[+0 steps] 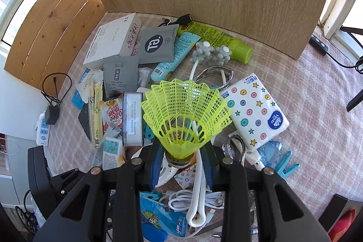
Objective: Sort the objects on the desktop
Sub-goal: 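Grasp the yellow shuttlecock with the right tool while the left tool grasps the white tube, then carry the shuttlecock and white tube into the tray and open both tools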
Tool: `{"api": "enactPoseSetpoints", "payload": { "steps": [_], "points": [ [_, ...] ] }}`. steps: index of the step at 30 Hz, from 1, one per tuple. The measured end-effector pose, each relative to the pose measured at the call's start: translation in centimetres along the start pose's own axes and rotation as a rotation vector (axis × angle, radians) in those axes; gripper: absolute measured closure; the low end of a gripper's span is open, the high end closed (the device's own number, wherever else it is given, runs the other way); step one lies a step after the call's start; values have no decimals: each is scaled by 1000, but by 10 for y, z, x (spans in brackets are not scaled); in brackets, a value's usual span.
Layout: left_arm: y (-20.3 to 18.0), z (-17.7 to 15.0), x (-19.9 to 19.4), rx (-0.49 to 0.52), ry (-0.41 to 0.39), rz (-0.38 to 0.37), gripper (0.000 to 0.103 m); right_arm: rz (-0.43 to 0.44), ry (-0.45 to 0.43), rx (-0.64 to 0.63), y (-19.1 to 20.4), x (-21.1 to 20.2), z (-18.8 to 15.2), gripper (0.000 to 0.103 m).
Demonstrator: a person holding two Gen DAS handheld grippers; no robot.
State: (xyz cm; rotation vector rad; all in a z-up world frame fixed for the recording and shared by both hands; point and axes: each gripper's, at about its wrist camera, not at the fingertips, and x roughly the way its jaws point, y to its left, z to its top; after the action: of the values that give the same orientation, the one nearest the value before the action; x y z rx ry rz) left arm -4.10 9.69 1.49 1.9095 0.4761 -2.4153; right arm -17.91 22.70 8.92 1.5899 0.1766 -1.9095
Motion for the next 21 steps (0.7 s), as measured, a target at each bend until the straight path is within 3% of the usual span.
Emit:
{"api": "enactPoseSetpoints", "payload": {
  "steps": [4,5,7,21],
  "points": [
    [2,-4,-14,8,-26,3,63,1,-5,12,-6,-5,-4,73],
    [5,-5,-18,1,-31,-4,72,5,-6,15,-7,-6,-5,73],
    [10,-6,-25,-20,-40,-14,76,7,-8,15,-7,-8,-8,73],
    [3,0,-13,37,-44,21,76,-29,-12,27,-11,-12,-16,73]
  ]
}}
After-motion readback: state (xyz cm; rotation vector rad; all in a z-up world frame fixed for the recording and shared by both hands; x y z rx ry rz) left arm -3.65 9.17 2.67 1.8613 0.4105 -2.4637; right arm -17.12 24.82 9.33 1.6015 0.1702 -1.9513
